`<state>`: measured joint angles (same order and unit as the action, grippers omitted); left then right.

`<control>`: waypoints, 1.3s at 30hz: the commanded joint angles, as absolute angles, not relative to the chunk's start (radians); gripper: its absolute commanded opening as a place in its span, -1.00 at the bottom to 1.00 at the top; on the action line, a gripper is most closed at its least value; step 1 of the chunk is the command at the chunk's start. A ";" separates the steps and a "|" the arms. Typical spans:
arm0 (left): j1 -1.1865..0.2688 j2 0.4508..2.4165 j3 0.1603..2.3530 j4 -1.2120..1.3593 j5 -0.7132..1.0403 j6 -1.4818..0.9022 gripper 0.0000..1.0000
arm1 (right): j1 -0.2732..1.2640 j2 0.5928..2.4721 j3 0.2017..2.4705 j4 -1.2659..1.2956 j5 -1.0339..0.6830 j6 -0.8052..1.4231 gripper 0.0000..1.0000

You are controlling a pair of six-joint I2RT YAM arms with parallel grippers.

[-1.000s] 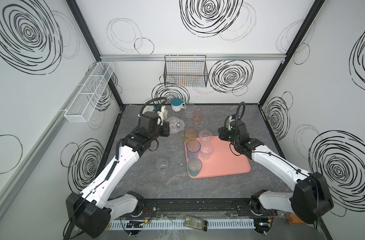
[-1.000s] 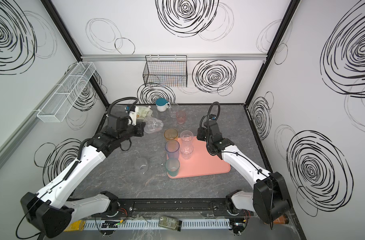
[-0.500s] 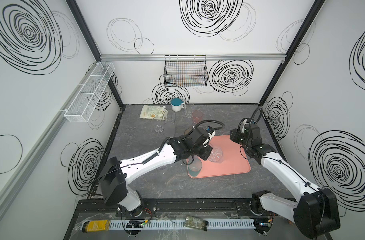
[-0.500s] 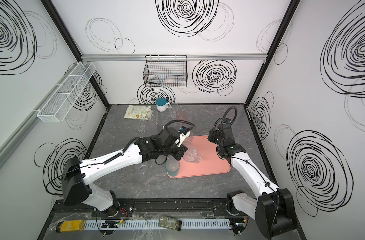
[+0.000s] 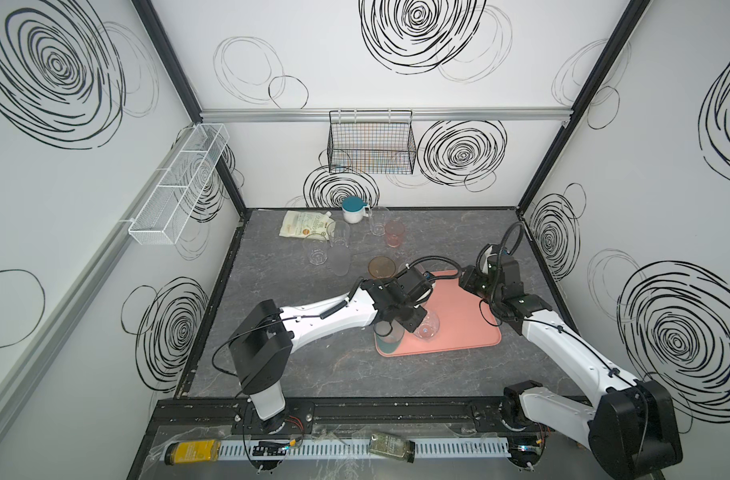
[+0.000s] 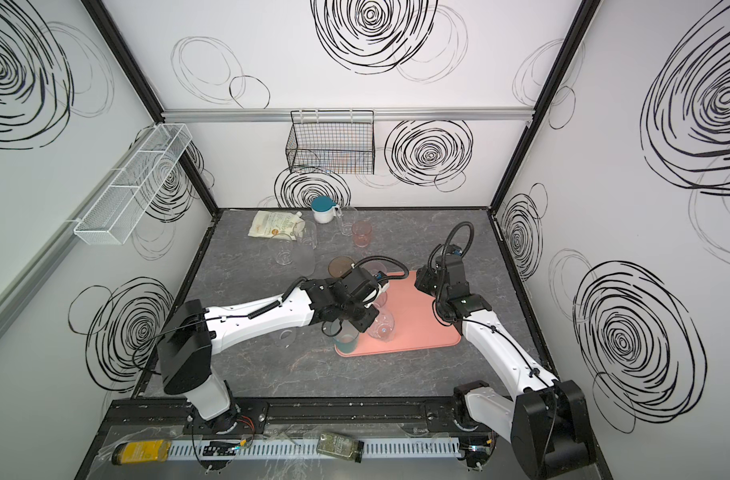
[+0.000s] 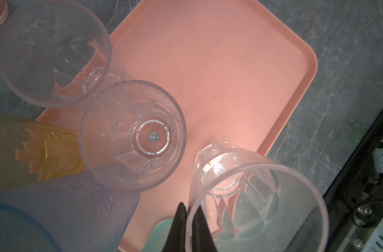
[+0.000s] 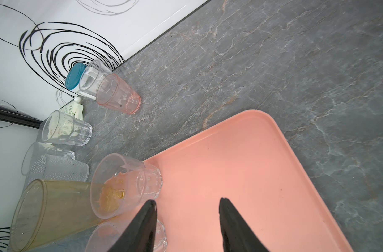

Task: Place the glasses into the tray
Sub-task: 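Carry the clear glass with the left gripper over the pink tray, then lower the clear glass onto the tray and open the left gripper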

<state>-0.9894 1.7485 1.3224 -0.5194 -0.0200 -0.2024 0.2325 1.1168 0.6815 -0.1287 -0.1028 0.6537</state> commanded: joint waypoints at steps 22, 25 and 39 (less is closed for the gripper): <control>-1.025 1.869 1.495 -0.645 -0.189 -0.121 -0.49 | 0.231 1.143 0.678 -0.095 -0.117 0.656 0.01; -1.025 1.854 1.514 -0.662 -0.185 -0.122 -0.40 | 0.231 1.147 0.673 -0.102 -0.121 0.652 0.01; -0.710 1.404 1.202 -0.303 -0.267 -0.086 0.27 | 0.341 1.213 0.775 -0.132 -0.093 0.627 0.01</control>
<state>-0.7929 1.4525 1.2850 -0.4290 -0.2192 -0.1074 0.2985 1.1923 0.7094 -0.1284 -0.1223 0.6434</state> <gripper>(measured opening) 0.630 0.506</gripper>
